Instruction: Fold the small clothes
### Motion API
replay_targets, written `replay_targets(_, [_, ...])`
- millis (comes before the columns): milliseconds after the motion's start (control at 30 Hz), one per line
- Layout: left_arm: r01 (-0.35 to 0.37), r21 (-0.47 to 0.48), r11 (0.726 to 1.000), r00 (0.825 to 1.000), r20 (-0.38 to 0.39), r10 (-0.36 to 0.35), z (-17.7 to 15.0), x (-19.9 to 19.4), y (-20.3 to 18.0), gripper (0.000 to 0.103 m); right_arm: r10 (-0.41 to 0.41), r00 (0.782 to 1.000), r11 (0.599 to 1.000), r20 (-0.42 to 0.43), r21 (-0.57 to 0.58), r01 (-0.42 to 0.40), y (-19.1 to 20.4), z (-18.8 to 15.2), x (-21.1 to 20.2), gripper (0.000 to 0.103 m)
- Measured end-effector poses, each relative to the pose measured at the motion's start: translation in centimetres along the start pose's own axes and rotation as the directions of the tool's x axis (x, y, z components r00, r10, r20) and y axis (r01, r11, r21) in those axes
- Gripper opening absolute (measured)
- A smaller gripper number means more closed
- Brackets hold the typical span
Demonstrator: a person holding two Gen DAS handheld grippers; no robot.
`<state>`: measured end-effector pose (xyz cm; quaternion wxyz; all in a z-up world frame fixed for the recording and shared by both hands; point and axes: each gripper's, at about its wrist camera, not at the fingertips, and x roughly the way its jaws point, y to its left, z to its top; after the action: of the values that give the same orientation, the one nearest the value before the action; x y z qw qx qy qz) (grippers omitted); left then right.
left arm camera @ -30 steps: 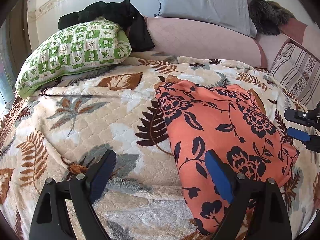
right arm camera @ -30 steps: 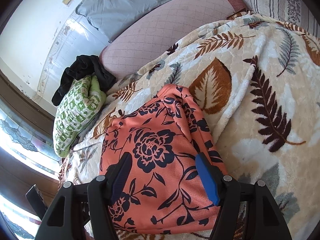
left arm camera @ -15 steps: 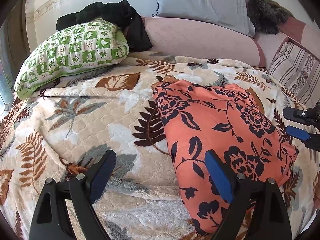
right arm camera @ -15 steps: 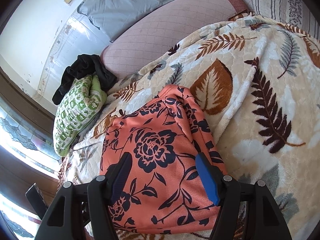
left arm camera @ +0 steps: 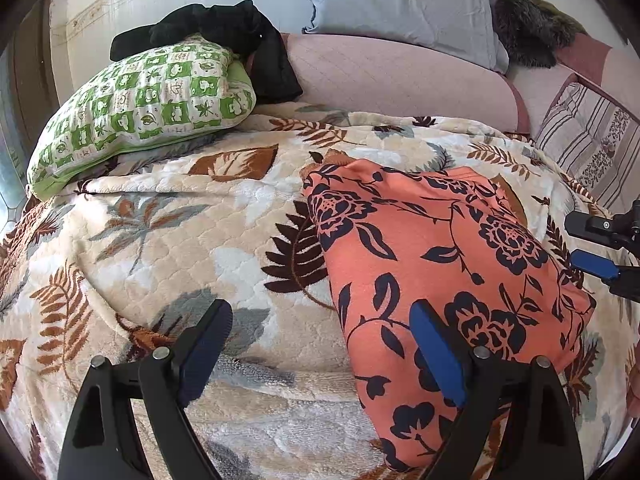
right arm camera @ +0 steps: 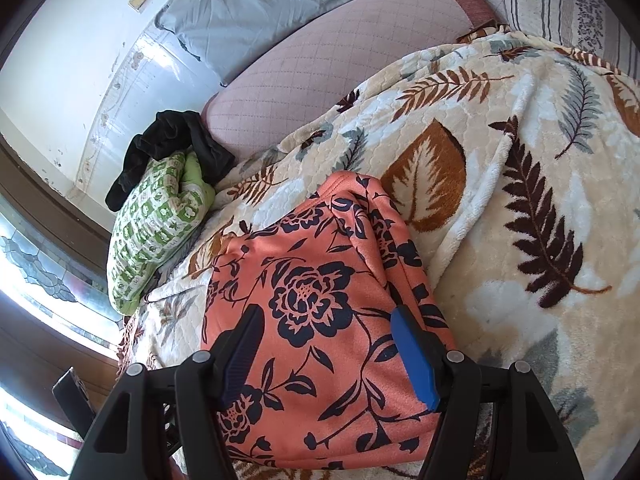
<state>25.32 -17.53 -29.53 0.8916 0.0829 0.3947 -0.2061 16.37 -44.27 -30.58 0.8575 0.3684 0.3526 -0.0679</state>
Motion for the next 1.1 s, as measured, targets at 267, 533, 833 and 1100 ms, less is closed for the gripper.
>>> replay_targets(267, [0.001,0.003,1.000,1.000,0.002,-0.001,-0.03,-0.03,-0.11,0.090,0.001,1.000,1.000,0.004,-0.001,-0.001,-0.01,0.00,-0.11,0.069])
replay_targets(533, [0.002,0.006,1.000,1.000,0.002,-0.002,-0.05,-0.05,-0.21,0.090,0.001,1.000,1.000,0.004,0.000,-0.001,-0.02,-0.01,-0.11,0.069])
replay_targets(833, [0.004,0.008,1.000,1.000,0.004,-0.004,0.00,-0.15,-0.29,0.090,0.003,1.000,1.000,0.007,-0.004,-0.003,0.04,-0.07,-0.24,0.069])
replay_targets(1100, [0.007,0.012,1.000,1.000,0.003,-0.007,-0.02,-0.22,-0.45,0.090,0.002,1.000,1.000,0.012,-0.001,-0.002,0.09,-0.08,-0.44,0.069])
